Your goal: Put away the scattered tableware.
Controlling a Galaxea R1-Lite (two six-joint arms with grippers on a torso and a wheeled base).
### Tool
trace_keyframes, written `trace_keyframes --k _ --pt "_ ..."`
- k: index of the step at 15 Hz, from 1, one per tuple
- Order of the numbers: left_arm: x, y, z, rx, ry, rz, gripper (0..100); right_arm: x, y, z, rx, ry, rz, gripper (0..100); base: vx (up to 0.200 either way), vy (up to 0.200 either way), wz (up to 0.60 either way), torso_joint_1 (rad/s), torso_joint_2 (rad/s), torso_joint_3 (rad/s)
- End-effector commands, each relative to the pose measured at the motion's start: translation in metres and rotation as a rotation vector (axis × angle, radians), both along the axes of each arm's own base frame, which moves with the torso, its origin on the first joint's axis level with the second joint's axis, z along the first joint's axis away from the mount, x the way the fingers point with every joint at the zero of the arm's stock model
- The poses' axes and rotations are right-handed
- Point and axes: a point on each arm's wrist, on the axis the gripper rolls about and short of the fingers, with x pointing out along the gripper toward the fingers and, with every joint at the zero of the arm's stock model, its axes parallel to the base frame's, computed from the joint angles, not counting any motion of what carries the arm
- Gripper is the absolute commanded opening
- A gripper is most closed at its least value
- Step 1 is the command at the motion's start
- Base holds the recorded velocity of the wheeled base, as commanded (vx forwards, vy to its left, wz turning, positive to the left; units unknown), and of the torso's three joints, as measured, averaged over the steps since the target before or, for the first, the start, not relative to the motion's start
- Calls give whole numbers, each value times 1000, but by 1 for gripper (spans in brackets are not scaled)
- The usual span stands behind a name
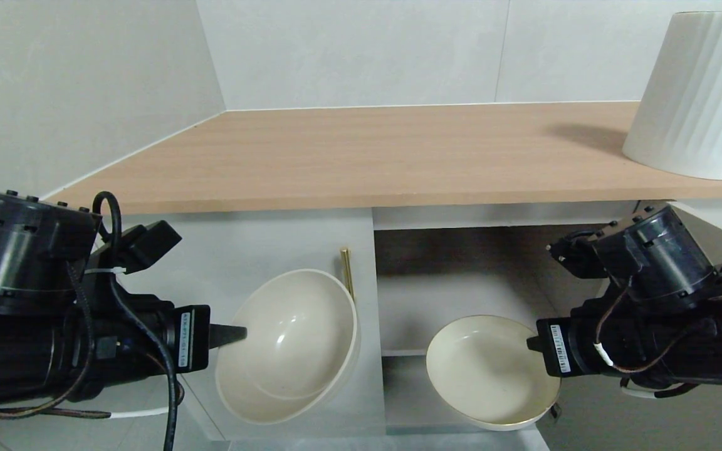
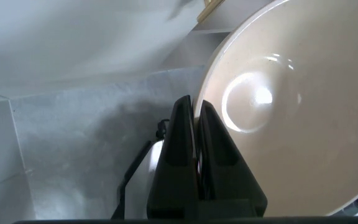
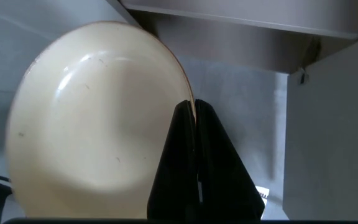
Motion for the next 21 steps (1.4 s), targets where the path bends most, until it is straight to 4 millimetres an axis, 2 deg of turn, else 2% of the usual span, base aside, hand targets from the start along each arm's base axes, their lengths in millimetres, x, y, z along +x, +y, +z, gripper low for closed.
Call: trace_keyframes --k 1,4,5,11,13,15,16,17,19,21 --pt "1 0 -1 1 4 0 0 0 0 0 -1 1 0 0 0 0 0 -12 51 41" --pt "1 0 -1 1 5 0 0 3 2 -5 -11 15 -1 0 0 0 0 0 0 0" --pt "1 -1 -2 2 6 -3 0 14 3 -14 -21 28 -24 0 0 0 0 0 0 0" --pt "3 -3 -5 8 21 -7 0 76 18 -98 -82 117 -111 0 0 0 0 0 0 0" --pt "3 -3 -6 9 23 -7 0 101 17 -132 -72 107 -155 0 0 0 0 0 0 0" --pt "3 -4 -7 11 28 -14 0 121 13 -156 -47 70 -196 0 0 0 0 0 0 0" --pt "3 -4 -7 12 27 -12 0 123 12 -159 -45 62 -203 0 0 0 0 0 0 0" --pt "3 -5 -7 12 30 -15 0 138 10 -178 -48 40 -259 0 0 0 0 0 0 0" --pt "4 -5 -8 14 31 -12 0 152 8 -189 -56 22 -334 0 0 0 0 0 0 0" --pt "4 -5 -8 14 31 -14 0 161 6 -192 -37 10 -377 0 0 0 0 0 0 0"
